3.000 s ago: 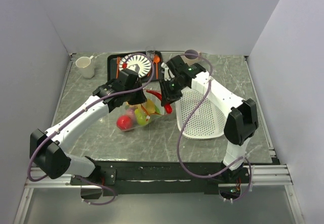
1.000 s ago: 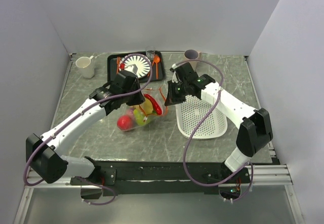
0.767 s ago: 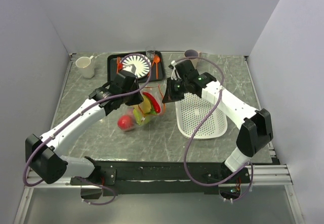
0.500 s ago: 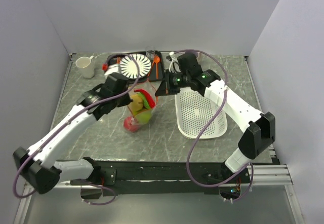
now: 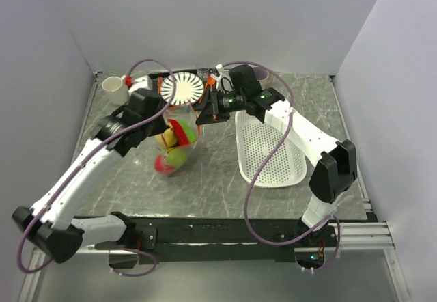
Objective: Place the food in the zip-top bag and seal the zipper
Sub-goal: Adjust the zipper food storage bag at the center of the board, then zip the zipper food storage bag at the center of the board.
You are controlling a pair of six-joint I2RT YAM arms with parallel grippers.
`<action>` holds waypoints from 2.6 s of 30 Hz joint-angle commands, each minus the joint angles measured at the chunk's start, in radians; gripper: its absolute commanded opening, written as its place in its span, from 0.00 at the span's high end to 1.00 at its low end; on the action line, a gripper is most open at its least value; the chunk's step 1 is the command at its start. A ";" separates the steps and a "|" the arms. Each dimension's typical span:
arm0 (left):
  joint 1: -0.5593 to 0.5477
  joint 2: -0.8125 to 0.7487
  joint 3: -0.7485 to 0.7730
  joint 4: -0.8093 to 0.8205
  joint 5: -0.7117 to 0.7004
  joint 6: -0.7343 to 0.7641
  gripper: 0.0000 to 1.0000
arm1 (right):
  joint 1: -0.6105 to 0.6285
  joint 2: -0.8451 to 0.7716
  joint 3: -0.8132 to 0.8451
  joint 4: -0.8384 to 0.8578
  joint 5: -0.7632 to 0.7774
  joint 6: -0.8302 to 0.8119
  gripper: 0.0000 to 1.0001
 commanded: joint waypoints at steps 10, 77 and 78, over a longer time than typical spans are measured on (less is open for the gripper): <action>0.002 0.238 -0.054 0.303 0.466 0.062 0.99 | -0.004 -0.053 -0.315 0.157 0.227 0.083 0.98; -0.033 -0.284 -0.959 1.066 0.575 -0.968 0.18 | -0.135 -0.257 -0.553 0.284 0.335 0.198 0.95; -0.033 -0.299 -0.959 1.054 0.569 -0.971 0.21 | -0.133 -0.258 -0.553 0.283 0.336 0.196 0.95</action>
